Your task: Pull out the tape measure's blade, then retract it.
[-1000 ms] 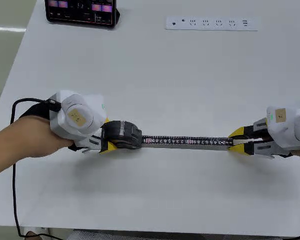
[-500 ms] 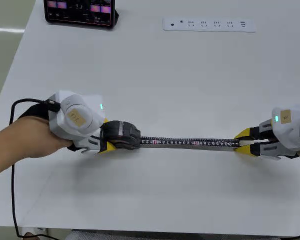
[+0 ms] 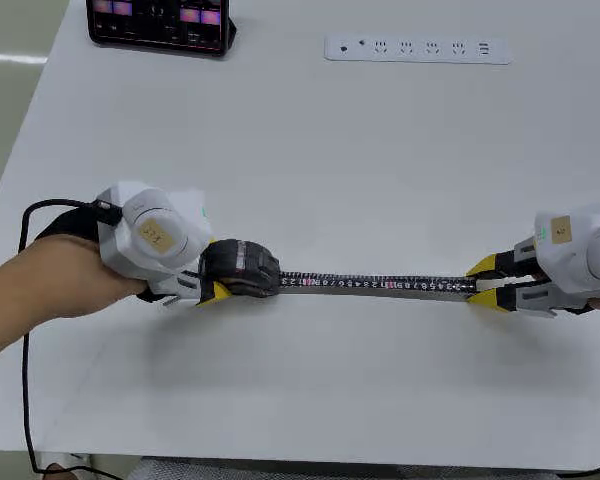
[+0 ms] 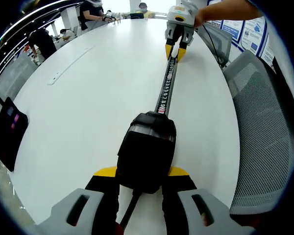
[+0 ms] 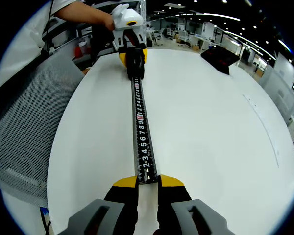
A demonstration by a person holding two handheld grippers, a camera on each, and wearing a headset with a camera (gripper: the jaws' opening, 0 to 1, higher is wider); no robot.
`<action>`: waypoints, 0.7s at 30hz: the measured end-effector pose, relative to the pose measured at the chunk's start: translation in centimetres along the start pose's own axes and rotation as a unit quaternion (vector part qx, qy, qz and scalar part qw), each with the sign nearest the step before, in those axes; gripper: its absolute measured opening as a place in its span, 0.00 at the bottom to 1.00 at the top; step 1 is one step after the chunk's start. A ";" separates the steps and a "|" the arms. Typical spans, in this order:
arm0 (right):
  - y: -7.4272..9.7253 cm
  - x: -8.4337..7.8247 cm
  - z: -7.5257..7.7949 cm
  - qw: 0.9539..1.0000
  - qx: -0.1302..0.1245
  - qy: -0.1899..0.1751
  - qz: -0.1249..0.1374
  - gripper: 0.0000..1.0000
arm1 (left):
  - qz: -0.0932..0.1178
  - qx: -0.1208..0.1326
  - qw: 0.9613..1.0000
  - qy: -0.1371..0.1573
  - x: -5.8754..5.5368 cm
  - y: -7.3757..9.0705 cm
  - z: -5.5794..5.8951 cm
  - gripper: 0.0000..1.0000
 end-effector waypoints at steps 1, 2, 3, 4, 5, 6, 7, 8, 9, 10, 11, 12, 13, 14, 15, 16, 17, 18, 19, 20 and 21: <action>0.0 0.0 0.0 1.000 -0.001 -0.001 -0.002 0.11 | -0.001 0.001 1.000 -0.001 0.0 0.0 0.0 0.29; 0.0 0.0 0.0 1.000 -0.002 0.001 -0.004 0.11 | -0.002 0.002 1.000 -0.002 0.0 0.0 0.0 0.29; 0.0 0.0 0.0 1.000 -0.003 0.003 -0.006 0.11 | -0.002 0.003 1.000 -0.002 0.0 0.0 0.0 0.29; 0.0 0.0 0.0 1.000 -0.004 0.002 -0.009 0.11 | -0.001 0.004 1.000 0.000 0.0 0.0 0.0 0.29; 0.0 0.0 0.0 1.000 -0.004 0.002 -0.010 0.12 | -0.001 0.005 1.000 0.001 0.0 0.0 0.0 0.29; 0.0 -0.1 0.0 1.000 -0.005 0.004 -0.011 0.12 | -0.001 0.005 1.000 0.002 0.0 0.0 0.0 0.29; 0.0 -0.1 0.0 1.000 -0.007 0.003 -0.013 0.12 | -0.002 0.005 1.000 0.003 0.0 0.0 0.0 0.29; 0.0 -0.2 0.0 1.000 -0.007 0.000 -0.015 0.12 | -0.002 0.005 1.000 0.003 0.0 0.0 0.0 0.29; 0.1 -0.2 0.0 1.000 -0.008 -0.001 -0.016 0.12 | -0.002 0.005 1.000 0.004 0.0 0.0 0.0 0.29; 0.1 -0.2 0.0 1.000 -0.007 -0.008 -0.016 0.12 | -0.002 0.005 1.000 0.004 0.0 0.0 0.0 0.29; 0.1 0.0 -0.1 0.999 -0.006 -0.029 -0.011 0.15 | -0.002 0.005 1.000 0.002 0.0 0.0 0.0 0.30; 0.1 0.2 0.0 1.000 -0.009 -0.024 -0.005 0.16 | -0.002 0.004 1.000 0.002 0.0 0.0 0.0 0.29; 0.1 0.2 0.0 1.000 -0.010 -0.026 -0.005 0.17 | -0.002 0.004 1.000 0.003 0.0 -0.1 0.0 0.30; 0.1 0.3 -0.1 1.000 -0.008 -0.027 -0.005 0.17 | -0.002 0.002 1.000 0.007 0.0 -0.1 0.0 0.30; 0.0 0.4 -0.1 1.000 -0.008 -0.027 -0.004 0.18 | -0.002 0.001 1.000 0.008 0.0 -0.1 0.0 0.30; 0.0 0.6 -0.2 1.000 -0.007 -0.027 -0.004 0.18 | -0.002 -0.002 1.000 0.010 0.0 -0.2 0.1 0.32; 0.0 0.6 -0.3 1.000 -0.006 -0.026 -0.004 0.18 | -0.004 -0.003 1.000 0.017 0.0 -0.2 0.1 0.32; -0.1 0.7 -0.3 1.000 -0.006 -0.025 -0.004 0.18 | -0.005 -0.003 1.000 0.019 0.0 -0.3 0.1 0.33; -0.2 0.8 -0.3 1.000 -0.006 -0.025 -0.004 0.18 | -0.004 -0.005 1.000 0.019 0.0 -0.4 0.2 0.35; -0.2 0.8 -0.3 1.000 -0.005 -0.025 -0.004 0.18 | -0.004 -0.005 1.000 0.019 0.0 -0.4 0.2 0.36; -0.2 0.8 -0.3 1.000 -0.006 -0.026 -0.003 0.18 | -0.004 -0.005 1.000 0.018 0.1 -0.4 0.3 0.36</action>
Point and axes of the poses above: the centre of the closed fingertips' face, and the gripper's own axes: y roughly backward along the fingers, z roughly to its right, x roughly out of its top, the point moved 2 cm from there along y, roughly backward along the fingers, and after that the axes turned 13 degrees about -y, right-handed, at the moved point
